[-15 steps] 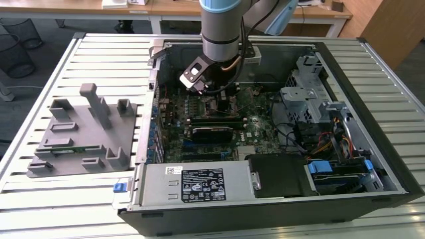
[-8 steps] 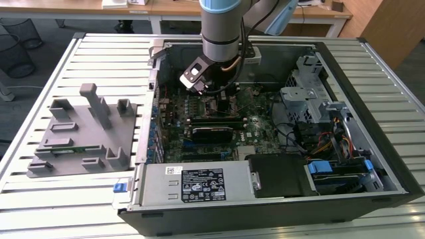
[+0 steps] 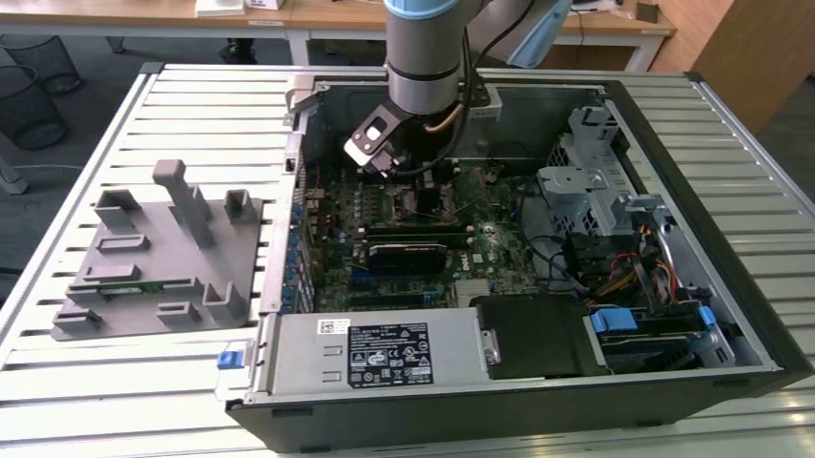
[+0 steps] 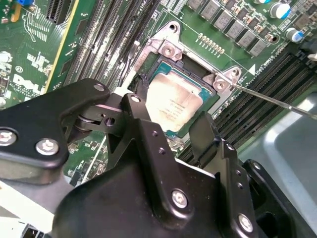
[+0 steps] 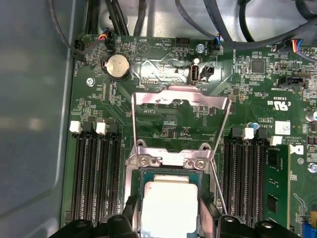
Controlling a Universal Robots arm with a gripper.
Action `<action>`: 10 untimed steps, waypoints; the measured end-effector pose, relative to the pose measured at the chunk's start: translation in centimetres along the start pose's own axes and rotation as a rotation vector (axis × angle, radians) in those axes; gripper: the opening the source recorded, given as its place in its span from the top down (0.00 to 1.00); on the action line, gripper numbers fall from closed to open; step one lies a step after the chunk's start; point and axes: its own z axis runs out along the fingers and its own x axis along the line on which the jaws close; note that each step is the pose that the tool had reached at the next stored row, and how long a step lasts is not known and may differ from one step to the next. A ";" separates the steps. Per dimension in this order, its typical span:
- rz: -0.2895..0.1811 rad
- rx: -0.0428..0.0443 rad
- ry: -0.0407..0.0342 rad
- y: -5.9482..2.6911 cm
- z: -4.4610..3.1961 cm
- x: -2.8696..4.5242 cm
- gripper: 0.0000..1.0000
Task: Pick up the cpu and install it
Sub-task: 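Place the cpu into insertion slot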
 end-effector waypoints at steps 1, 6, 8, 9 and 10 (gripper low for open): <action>0.000 0.0000 0.0001 0.01 -0.14 0.00 0.40; 0.000 0.0008 0.0001 0.05 -0.81 0.01 0.47; 0.000 0.0017 0.0002 0.07 -1.06 0.01 0.53; 0.000 0.0023 0.0002 0.08 -1.18 0.01 0.59; 0.000 0.0034 0.0003 0.10 -1.30 0.01 0.65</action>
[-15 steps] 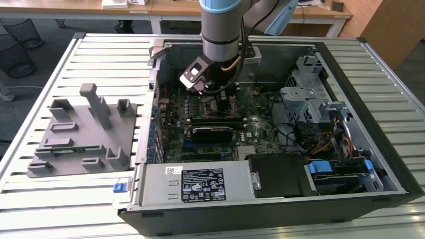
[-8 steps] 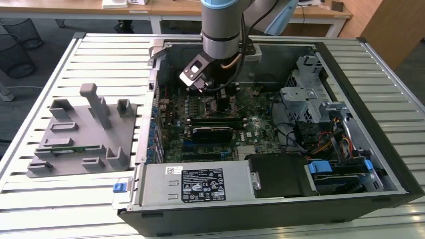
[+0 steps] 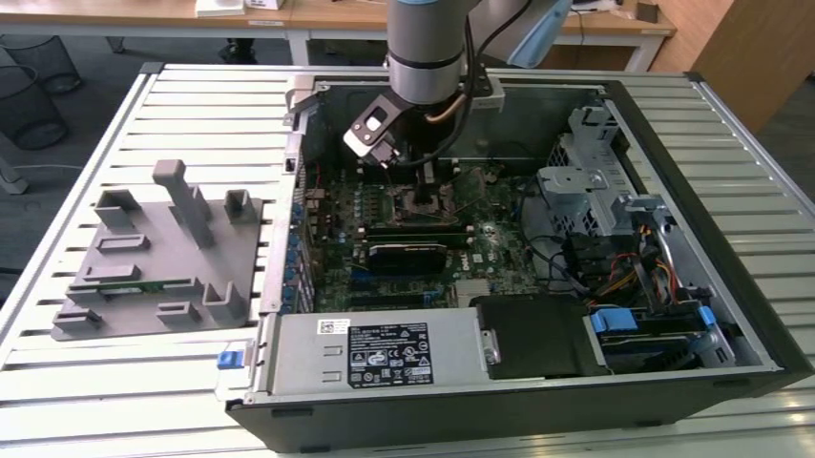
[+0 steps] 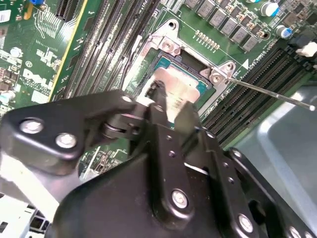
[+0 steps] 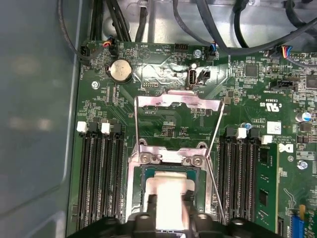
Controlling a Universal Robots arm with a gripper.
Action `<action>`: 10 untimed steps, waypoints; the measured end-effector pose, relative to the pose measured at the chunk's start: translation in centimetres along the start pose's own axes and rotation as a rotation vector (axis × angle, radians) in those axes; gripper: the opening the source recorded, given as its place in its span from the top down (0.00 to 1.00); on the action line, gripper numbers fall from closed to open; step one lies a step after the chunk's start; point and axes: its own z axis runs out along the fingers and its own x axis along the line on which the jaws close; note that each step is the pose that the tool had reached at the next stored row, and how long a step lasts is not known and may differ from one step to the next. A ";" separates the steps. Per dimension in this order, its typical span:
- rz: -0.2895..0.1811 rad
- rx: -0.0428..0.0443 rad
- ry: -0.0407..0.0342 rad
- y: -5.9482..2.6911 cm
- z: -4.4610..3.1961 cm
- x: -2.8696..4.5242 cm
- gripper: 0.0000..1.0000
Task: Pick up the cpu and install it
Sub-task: 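Place the cpu into insertion slot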
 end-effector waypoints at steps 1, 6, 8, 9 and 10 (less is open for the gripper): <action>0.000 0.0014 0.0000 0.02 -0.14 0.00 0.65; 0.000 0.0138 0.0004 0.15 -0.80 0.00 0.89; 0.000 0.0176 0.0006 0.18 -0.98 0.00 0.89; 0.000 0.0191 0.0006 0.19 -1.06 0.01 0.89; 0.000 0.0201 0.0007 0.20 -1.14 0.01 0.89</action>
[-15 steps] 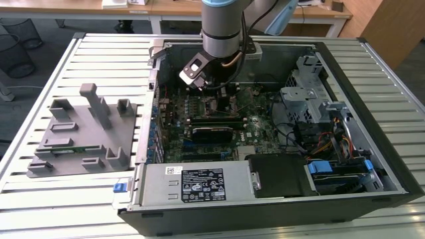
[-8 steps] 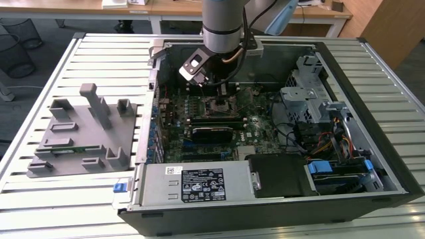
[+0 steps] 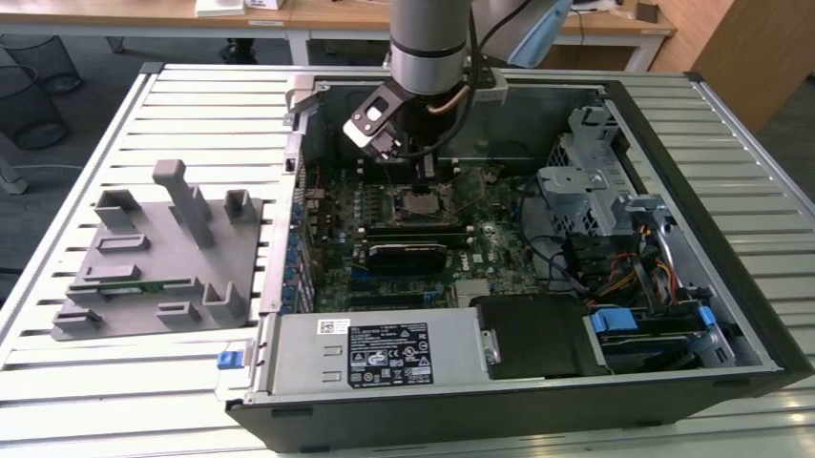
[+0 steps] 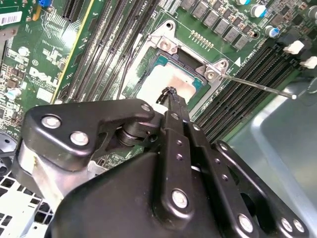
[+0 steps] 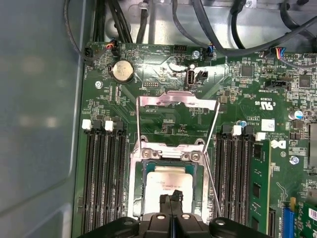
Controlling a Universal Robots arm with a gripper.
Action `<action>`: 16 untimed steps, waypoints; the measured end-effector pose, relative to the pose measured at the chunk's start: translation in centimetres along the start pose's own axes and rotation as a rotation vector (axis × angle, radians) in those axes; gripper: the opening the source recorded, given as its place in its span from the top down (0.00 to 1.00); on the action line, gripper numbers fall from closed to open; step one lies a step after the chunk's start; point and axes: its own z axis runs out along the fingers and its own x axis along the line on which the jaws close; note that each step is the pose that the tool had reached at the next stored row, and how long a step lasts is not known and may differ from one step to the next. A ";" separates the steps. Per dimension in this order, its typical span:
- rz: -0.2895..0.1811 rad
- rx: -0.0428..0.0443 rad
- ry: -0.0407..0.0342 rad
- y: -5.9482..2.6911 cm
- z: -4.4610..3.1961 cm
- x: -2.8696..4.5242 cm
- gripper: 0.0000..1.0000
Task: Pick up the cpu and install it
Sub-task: 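Place the cpu into insertion slot, then close the cpu cover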
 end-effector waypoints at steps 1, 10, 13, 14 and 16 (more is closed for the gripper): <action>0.000 0.0009 0.0000 0.00 -0.08 0.00 0.89; 0.000 0.0031 0.0001 0.04 -0.79 0.01 0.89; 0.000 0.0039 0.0001 0.05 -1.05 0.01 0.89; 0.000 0.0041 0.0001 0.05 -1.14 0.01 0.89; 0.000 0.0043 0.0001 0.06 -1.30 0.01 0.89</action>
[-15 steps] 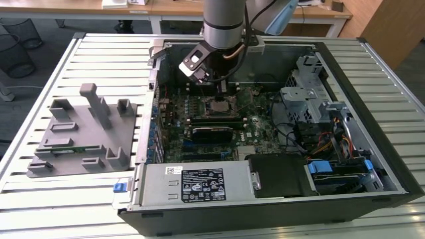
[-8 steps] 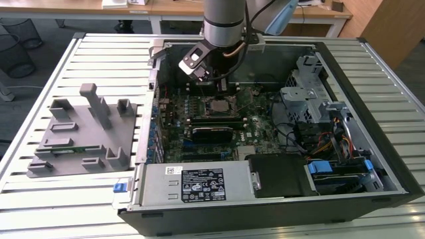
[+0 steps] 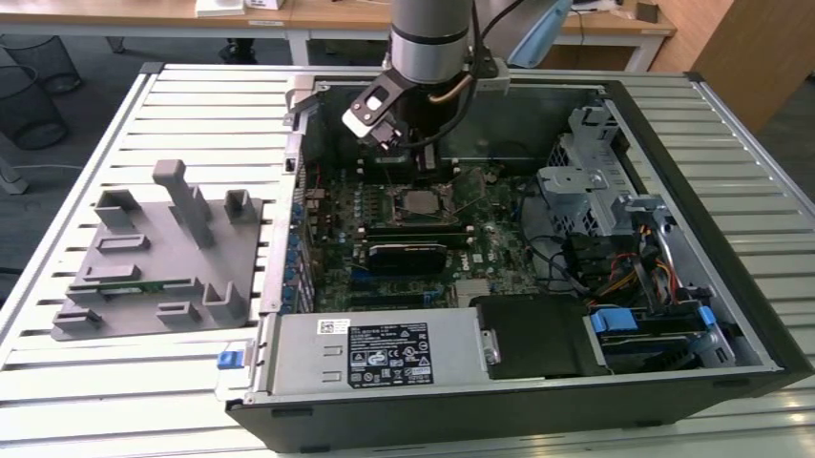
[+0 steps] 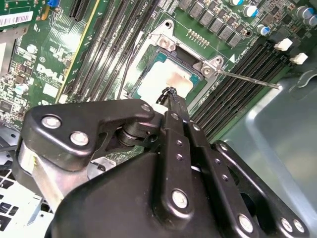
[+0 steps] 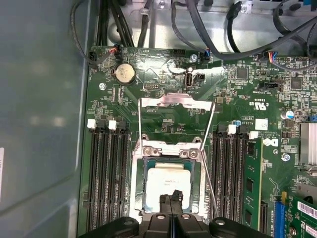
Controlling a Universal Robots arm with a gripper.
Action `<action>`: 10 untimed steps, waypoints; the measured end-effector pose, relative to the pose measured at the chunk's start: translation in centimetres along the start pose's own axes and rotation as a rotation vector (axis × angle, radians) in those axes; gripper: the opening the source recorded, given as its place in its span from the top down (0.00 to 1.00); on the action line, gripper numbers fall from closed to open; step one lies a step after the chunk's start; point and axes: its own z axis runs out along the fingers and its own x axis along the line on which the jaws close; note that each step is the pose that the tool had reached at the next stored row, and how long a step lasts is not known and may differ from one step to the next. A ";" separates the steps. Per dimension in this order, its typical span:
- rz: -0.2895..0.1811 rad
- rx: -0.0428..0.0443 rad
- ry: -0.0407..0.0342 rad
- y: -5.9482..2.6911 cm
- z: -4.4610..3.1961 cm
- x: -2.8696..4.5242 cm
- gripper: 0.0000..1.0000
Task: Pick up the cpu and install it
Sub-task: 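Close the cpu cover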
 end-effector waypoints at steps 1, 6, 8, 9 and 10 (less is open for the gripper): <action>0.000 0.0000 0.0000 0.00 -0.08 0.00 0.89; 0.000 0.0007 0.0000 0.02 -0.44 0.00 0.89; 0.000 0.0011 0.0000 0.02 -0.62 0.01 0.89; 0.000 0.0012 -0.0001 0.03 -0.75 0.01 0.89; 0.000 0.0011 0.0002 0.03 -0.93 0.01 0.89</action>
